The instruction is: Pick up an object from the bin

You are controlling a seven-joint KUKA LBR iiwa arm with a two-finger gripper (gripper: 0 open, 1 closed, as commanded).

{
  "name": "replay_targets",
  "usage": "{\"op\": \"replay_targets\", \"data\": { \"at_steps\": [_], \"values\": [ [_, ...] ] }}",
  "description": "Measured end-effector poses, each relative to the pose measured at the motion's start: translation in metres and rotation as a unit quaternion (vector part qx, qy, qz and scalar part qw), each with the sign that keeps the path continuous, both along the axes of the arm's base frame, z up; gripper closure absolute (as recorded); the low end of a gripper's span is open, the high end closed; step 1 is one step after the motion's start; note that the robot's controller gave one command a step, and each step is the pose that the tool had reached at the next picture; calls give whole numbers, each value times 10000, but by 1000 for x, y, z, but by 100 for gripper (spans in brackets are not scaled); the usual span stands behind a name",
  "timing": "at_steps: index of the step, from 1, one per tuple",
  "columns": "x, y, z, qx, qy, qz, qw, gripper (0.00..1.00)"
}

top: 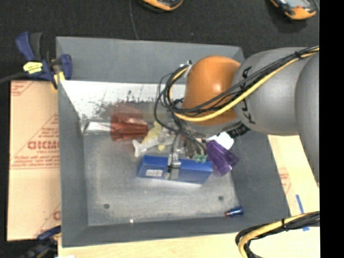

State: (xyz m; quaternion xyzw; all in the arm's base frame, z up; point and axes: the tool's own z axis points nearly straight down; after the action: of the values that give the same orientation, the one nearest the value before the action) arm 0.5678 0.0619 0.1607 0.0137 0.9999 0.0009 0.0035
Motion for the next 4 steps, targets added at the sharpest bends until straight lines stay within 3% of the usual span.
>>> {"op": "replay_targets", "data": {
  "at_steps": [1,2,3,4],
  "values": [
    [24,22,-31,2,-33,-26,10000,0],
    [8,-11,-70,11,-4,-836,9965,0],
    [10,-10,-89,35,-105,-851,9963,100],
    [10,-10,-89,36,-105,-853,9963,100]
  ]
}}
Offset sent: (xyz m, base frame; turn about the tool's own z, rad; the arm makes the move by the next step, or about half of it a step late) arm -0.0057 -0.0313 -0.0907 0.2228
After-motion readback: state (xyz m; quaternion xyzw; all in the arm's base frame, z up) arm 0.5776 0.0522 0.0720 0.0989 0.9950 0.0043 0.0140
